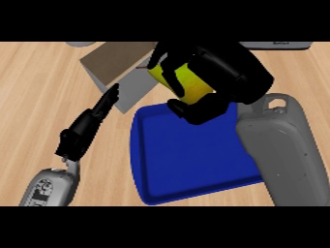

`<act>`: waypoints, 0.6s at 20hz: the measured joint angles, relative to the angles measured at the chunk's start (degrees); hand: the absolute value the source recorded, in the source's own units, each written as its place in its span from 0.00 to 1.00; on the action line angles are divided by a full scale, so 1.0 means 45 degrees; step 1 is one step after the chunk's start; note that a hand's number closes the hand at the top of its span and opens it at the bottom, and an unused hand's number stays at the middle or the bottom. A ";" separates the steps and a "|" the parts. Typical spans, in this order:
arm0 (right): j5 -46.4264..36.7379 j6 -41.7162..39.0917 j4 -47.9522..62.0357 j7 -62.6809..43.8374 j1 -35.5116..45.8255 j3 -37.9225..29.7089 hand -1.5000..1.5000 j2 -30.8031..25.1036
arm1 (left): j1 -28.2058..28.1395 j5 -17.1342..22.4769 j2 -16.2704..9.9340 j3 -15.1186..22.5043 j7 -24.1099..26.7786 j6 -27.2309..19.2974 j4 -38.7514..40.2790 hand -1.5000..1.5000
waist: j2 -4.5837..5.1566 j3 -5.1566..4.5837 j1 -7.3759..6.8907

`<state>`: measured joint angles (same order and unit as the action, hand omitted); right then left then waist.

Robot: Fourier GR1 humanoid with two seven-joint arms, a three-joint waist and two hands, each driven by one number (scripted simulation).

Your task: Pick the pear from the tray and place it in the cardboard box

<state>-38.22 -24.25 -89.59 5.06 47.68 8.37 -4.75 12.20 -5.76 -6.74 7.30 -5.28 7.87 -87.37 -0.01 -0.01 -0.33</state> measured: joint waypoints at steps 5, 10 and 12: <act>-0.0140 0.0597 0.2031 -0.0240 0.1602 -0.0509 1.00 0.0581 | -0.0064 0.0006 -0.0068 -0.0194 0.0293 0.0198 0.0140 0.50 | 0.0019 -0.0003 -0.0065; 0.0070 0.1726 0.4469 -0.0113 0.3122 -0.0678 1.00 0.0895 | 0.0207 -0.0106 0.0034 -0.0229 0.0102 0.0194 0.0133 0.50 | 0.0039 -0.0005 -0.0151; 0.0139 0.2044 0.5348 -0.0048 0.3670 -0.0830 1.00 0.0946 | 0.0156 -0.0129 0.0056 -0.0227 0.0250 0.0261 0.0222 0.50 | 0.0042 -0.0005 -0.0149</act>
<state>-37.60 -15.05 -65.53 4.85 64.19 4.64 -0.50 12.90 -6.34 -6.49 6.28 -4.16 9.05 -86.37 0.18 -0.03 -1.00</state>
